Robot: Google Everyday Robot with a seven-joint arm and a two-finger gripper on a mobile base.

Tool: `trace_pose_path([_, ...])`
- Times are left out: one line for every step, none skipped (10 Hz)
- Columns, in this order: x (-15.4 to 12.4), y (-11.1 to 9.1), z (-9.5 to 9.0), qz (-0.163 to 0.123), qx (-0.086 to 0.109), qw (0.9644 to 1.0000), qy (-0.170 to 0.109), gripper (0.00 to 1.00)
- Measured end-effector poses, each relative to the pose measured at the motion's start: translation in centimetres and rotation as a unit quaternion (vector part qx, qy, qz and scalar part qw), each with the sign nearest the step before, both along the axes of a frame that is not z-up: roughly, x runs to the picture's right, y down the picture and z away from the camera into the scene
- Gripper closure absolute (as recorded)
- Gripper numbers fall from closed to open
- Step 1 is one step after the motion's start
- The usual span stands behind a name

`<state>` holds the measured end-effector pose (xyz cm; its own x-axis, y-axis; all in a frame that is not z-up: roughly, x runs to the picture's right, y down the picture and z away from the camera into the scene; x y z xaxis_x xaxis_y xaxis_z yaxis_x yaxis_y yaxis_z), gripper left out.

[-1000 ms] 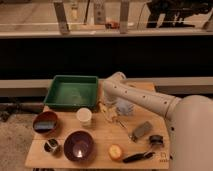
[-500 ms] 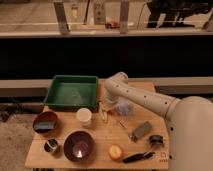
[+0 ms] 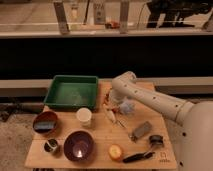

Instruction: Place banana in tray

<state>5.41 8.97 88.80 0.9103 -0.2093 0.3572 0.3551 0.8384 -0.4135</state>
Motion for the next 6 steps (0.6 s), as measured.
trace_pose_path([0.0, -0.3, -0.3, 0.002, 0.004, 1.0000, -0.001, 0.86])
trace_pose_path([0.2, -0.9, -0.8, 0.006, 0.012, 0.9999, -0.003, 0.86])
trace_pose_path([0.5, -1.6, -1.3, 0.010, 0.020, 0.9997, -0.005, 0.86])
trace_pose_path([0.5, -2.8, -2.3, 0.013, 0.035, 0.9992, -0.011, 0.86])
trace_pose_path([0.2, -3.8, -2.9, 0.014, 0.045, 0.9988, -0.015, 0.86])
trace_pose_path([0.1, -4.5, -3.3, 0.015, 0.053, 0.9984, -0.017, 0.86])
